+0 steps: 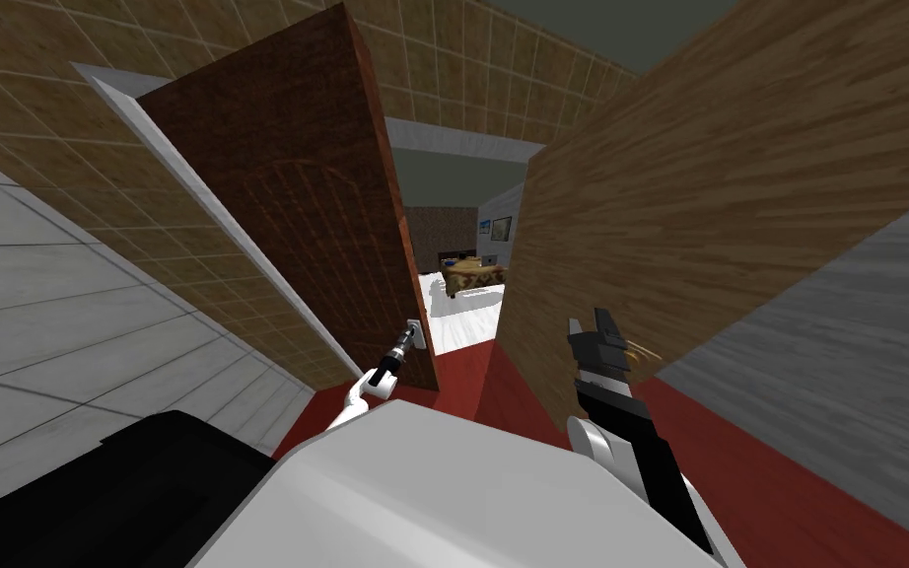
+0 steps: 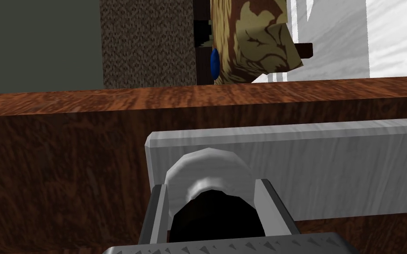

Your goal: Pull the door open

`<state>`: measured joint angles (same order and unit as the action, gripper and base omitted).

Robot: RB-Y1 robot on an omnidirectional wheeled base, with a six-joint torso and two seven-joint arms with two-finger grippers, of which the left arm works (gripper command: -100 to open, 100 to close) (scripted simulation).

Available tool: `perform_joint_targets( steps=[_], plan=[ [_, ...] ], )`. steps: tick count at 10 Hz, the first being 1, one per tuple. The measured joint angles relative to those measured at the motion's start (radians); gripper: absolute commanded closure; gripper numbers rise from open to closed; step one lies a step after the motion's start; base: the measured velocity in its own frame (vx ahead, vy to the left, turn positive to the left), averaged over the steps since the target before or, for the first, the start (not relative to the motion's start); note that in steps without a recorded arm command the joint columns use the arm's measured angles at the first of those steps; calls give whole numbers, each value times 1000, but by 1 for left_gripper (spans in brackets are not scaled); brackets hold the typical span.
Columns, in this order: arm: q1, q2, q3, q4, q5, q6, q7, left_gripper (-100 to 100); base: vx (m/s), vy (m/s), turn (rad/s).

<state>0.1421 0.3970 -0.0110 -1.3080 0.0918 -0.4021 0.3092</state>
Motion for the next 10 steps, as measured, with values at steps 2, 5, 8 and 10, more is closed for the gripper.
perform_joint_targets(
  steps=[2, 5, 8, 10],
  plan=[
    [16, 11, -12, -3, 0, -7, 10, 100, -225, 75, -140],
    [50, 53, -40, -26, 1, -42, 44, 100, -221, 92, -133],
    [82, 93, -65, -45, 2, -72, 73, 100, -203, 92, -105],
    [95, 103, -76, -49, 1, -82, 83, 100, -122, 46, -82]
  ],
)
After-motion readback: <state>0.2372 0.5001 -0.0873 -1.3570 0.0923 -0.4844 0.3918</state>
